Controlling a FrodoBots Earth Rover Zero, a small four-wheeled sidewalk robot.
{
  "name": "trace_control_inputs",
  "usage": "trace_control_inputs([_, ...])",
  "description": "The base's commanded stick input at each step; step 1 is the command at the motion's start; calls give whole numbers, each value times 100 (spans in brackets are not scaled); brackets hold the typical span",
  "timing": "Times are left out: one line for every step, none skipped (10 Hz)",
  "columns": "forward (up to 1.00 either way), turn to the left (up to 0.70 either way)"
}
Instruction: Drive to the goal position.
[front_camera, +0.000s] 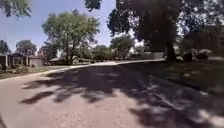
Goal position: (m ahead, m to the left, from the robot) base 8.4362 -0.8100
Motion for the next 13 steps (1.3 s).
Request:
trace_control_inputs([70,0])
trace_control_inputs([70,0])
trace_control_inputs([70,0])
trace_control_inputs([70,0])
trace_control_inputs([70,0])
trace_control_inputs([70,0])
trace_control_inputs([70,0])
trace_control_inputs([70,0])
trace_control_inputs([70,0])
trace_control_inputs([70,0])
trace_control_inputs([70,0])
trace_control_inputs([70,0])
trace_control_inputs([70,0])
